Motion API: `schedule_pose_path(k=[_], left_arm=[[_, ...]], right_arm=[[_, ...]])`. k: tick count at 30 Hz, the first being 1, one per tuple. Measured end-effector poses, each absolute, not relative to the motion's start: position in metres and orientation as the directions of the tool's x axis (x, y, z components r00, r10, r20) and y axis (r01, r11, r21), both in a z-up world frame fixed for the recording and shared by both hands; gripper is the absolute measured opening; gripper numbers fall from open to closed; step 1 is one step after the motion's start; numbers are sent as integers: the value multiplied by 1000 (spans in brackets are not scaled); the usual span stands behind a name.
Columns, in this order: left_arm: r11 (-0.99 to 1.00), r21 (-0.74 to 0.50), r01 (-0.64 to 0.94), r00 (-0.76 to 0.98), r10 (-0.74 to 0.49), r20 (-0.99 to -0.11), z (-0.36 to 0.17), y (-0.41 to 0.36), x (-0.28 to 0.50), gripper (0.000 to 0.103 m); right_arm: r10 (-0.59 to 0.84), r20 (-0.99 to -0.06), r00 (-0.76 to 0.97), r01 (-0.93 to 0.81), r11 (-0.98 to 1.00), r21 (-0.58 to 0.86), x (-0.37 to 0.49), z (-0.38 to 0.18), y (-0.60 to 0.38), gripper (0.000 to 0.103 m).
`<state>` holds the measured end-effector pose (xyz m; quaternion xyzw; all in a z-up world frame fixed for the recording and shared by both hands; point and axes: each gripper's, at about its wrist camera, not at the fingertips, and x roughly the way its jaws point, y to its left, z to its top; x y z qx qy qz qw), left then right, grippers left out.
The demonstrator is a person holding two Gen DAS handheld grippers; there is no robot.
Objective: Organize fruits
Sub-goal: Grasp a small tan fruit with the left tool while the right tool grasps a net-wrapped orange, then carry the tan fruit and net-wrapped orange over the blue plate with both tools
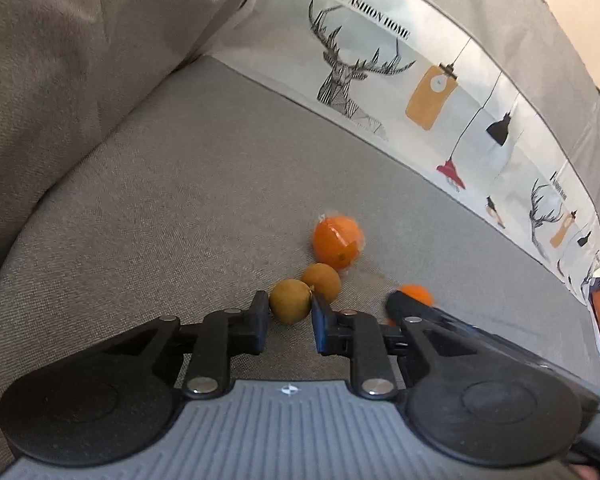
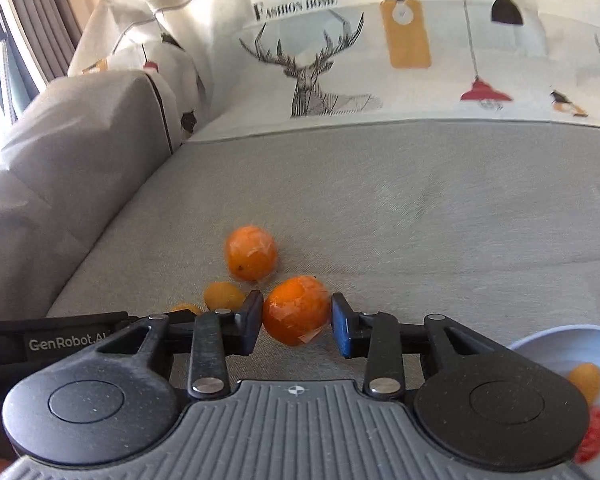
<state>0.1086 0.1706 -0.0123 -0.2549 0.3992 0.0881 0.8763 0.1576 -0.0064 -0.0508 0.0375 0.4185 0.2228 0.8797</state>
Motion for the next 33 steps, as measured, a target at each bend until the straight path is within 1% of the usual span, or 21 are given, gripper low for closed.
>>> schedule_pose_path(k=[5,9,13,16,20,21,24,26,29,33], left_arm=[[835,-428,-345,724,-53,-687,5,171,89,25],[843,-456,-286,775,-76,-627,23,162,73,25],[842,-488,-231,806,-115,-580,39,147,53,25],[855,-486,-179,818,-146,-557,48,129,40,25],[883,-455,-114,818,-176,-548,54,106,28,25],[888,-448,-101,816,-184,-548,55,100,25,25],[910,-411,-51,807,-205,-554,55,80,21,25],[934,-356,2,801,-215,-559,54,62,20,25],[963,-257,88,791,-224,-570,51,36,19,25],[971,-161,177,778,-238,-582,43,13,17,25]], right_arm=[[419,-686,595,-373,900,226,141,-21,-29,38],[433,-647,627,-356,899,256,116,10,-61,38],[421,-611,670,-358,905,231,85,37,-95,38],[404,-585,704,-350,913,209,60,51,-125,38],[369,-566,737,-308,929,204,31,47,-165,38],[357,-571,739,-290,934,208,25,41,-176,38],[302,-622,722,-202,952,228,18,20,-204,38],[300,-612,732,-171,950,261,18,19,-219,38],[285,-622,730,-142,952,270,18,12,-228,38],[297,-626,721,-168,952,258,18,7,-217,38]])
